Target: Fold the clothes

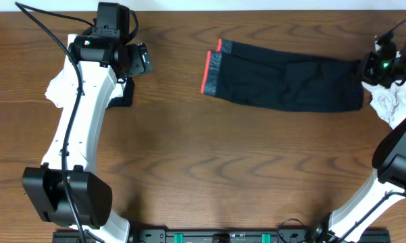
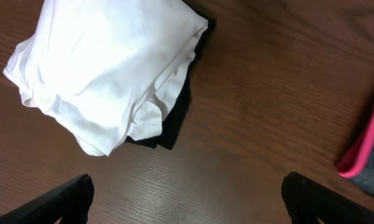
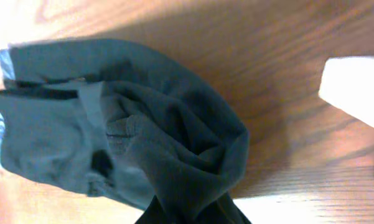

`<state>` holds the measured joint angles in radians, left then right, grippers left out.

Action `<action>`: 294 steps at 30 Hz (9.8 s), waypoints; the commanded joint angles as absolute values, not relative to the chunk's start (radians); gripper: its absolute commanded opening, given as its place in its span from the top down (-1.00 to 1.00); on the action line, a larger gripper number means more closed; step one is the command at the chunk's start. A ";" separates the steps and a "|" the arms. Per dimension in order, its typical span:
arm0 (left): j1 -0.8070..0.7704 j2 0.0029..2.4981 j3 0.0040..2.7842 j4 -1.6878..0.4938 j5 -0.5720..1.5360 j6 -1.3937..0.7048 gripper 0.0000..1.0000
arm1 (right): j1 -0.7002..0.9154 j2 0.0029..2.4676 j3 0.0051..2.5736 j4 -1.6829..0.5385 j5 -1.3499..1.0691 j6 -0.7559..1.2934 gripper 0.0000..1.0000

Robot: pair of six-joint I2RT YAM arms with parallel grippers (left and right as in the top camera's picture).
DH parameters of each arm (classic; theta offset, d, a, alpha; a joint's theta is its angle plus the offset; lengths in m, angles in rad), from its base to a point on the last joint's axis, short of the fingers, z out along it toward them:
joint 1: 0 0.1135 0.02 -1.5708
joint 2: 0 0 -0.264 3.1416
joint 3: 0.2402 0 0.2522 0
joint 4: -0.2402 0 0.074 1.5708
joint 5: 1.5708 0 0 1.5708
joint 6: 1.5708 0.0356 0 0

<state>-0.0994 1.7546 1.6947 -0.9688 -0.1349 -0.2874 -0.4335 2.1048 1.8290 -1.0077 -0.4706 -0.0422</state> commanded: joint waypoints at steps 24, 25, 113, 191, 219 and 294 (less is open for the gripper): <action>-0.097 1.756 1.699 -0.971 -0.143 -0.286 -0.96 | -0.394 2.093 1.862 -0.980 -0.363 0.023 0.98; -0.097 1.756 1.699 -0.971 -0.143 -0.285 -0.96 | -0.382 2.093 1.869 -0.981 -0.362 0.029 0.98; -0.097 1.756 1.699 -0.971 -0.143 -0.285 -0.96 | 0.258 2.220 1.732 -0.654 -0.475 0.193 0.76; -0.144 1.797 1.689 -0.762 0.289 -0.313 -0.97 | 0.001 1.754 1.524 -0.648 -0.123 0.193 -0.98; -0.354 2.114 1.688 -0.511 0.059 -0.311 0.37 | 0.001 1.754 1.524 -0.648 -0.123 0.193 -0.98; -0.373 2.187 1.602 -0.636 0.389 -0.319 0.87 | 0.001 1.754 1.524 -0.648 -0.123 0.193 -0.98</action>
<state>-0.3763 2.1517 1.6234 -0.6289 0.3767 -0.3176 0.0029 1.7515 1.5269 -0.6472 -0.1333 0.1936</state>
